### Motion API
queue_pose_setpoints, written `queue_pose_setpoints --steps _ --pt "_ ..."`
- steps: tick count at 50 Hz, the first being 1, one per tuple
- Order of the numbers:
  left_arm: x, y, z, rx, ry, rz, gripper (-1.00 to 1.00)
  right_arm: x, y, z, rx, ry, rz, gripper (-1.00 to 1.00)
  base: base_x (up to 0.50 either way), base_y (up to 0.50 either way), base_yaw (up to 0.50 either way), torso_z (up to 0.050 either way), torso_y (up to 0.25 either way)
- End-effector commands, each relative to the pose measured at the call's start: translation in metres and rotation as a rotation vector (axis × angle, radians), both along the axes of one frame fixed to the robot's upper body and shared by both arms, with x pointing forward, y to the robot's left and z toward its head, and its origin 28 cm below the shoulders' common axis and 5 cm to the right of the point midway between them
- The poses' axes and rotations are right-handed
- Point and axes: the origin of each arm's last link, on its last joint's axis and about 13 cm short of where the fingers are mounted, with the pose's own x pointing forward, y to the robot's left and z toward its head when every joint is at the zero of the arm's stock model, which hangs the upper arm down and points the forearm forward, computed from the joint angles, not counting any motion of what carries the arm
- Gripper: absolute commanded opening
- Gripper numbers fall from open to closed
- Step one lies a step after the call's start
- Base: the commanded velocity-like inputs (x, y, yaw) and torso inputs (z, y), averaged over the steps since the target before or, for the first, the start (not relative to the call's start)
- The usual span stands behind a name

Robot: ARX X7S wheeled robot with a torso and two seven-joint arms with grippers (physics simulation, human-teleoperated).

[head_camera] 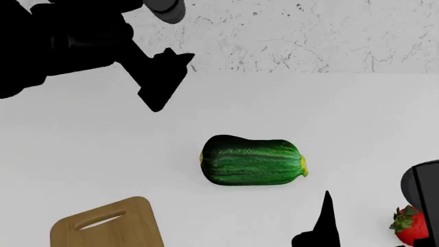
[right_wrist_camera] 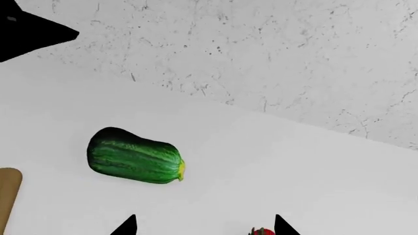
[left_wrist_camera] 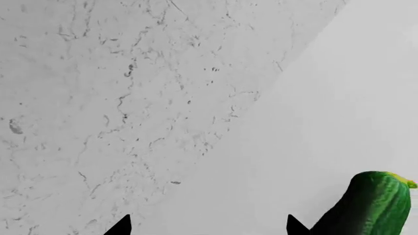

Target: Clear the non-vegetable object off the cutting board and place the vegetables onto it.

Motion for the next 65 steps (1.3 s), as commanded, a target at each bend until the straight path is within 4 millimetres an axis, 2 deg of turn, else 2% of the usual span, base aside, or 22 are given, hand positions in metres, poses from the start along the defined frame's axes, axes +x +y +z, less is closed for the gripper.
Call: queue_pose_setpoints --steps 1,10,15,32,40,52,65 --pt "0.012 -0.024 0.007 0.078 0.071 -0.117 1.00 0.001 0.001 -0.004 0.019 -0.028 0.025 1.00 0.00 0.00 0.00 0.000 0.000" --pt "0.018 -0.043 0.004 0.136 0.099 -0.176 1.00 0.003 0.001 -0.007 0.027 -0.023 0.025 1.00 0.00 0.00 0.00 0.000 0.000" --pt "0.015 -0.052 0.000 0.159 0.106 -0.224 1.00 0.003 0.000 -0.010 0.032 -0.019 0.021 1.00 0.00 0.00 0.00 0.000 0.000" --pt "0.018 -0.085 -0.029 0.202 0.146 -0.371 1.00 0.008 -0.002 -0.010 0.035 -0.002 0.005 1.00 0.00 0.00 0.00 0.000 0.000" --pt "0.021 -0.092 -0.044 0.213 0.168 -0.375 1.00 0.006 -0.003 -0.011 0.036 0.002 -0.002 1.00 0.00 0.00 0.00 0.000 0.000" --pt "0.014 -0.098 -0.066 0.257 0.202 -0.398 1.00 0.004 -0.002 -0.009 0.033 -0.004 -0.009 1.00 0.00 0.00 0.00 0.000 0.000" --pt "0.012 -0.098 -0.086 0.286 0.237 -0.396 1.00 0.003 -0.002 -0.009 0.036 -0.007 -0.012 1.00 0.00 0.00 0.00 0.000 0.000"
